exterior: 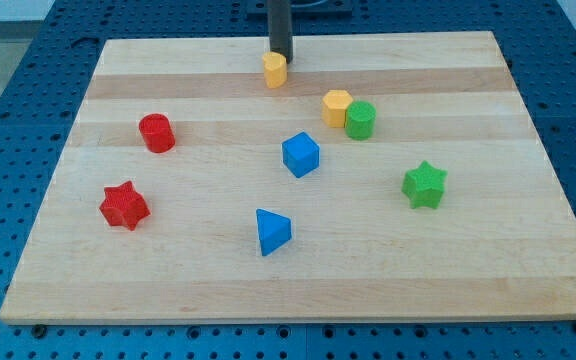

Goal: Push yellow heart towards the center of the board

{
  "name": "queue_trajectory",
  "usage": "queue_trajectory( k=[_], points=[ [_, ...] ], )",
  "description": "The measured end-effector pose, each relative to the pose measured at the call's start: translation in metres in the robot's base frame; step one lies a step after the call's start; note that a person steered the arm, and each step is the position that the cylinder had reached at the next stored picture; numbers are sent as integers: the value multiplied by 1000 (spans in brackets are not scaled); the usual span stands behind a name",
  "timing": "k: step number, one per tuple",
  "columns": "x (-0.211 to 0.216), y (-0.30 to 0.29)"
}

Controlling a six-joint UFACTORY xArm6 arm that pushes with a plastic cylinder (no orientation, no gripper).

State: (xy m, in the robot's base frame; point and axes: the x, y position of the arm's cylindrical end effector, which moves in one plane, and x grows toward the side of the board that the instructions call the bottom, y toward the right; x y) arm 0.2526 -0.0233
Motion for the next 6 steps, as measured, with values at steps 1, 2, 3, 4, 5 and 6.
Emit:
queue_trajectory(
  k=[1, 2, 3, 4, 5, 6],
  points=[
    [26, 6],
    [37, 9],
    [11, 6],
    [17, -14],
    [50, -16],
    [75, -13]
  ],
)
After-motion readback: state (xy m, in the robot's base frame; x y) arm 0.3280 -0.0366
